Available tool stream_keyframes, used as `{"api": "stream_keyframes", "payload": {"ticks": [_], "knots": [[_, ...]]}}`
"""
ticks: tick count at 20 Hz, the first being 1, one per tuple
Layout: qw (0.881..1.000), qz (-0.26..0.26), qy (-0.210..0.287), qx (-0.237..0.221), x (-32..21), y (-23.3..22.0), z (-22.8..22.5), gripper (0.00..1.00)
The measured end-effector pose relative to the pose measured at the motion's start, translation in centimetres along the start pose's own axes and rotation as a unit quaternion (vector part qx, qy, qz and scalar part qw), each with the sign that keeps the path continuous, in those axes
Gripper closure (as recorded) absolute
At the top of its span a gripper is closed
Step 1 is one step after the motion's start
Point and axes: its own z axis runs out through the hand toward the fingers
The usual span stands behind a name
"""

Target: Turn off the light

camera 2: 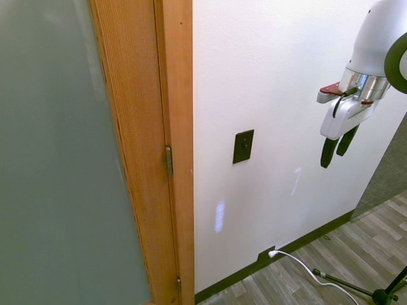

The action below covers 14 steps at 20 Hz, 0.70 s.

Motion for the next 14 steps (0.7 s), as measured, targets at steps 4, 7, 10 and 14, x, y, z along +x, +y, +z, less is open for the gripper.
{"api": "stream_keyframes", "payload": {"ticks": [4, 7, 10, 14], "knots": [[0.999, 0.000, 0.021, 0.026, 0.7, -1.4, 0.6, 0.00], [0.997, 0.007, 0.040, 0.060, 2.0, -4.5, 3.7, 0.00], [0.992, 0.038, 0.069, 0.100, 4.2, -7.6, 6.8, 0.00], [0.980, 0.052, 0.117, 0.151, 5.1, -11.3, 8.1, 0.00]]}}
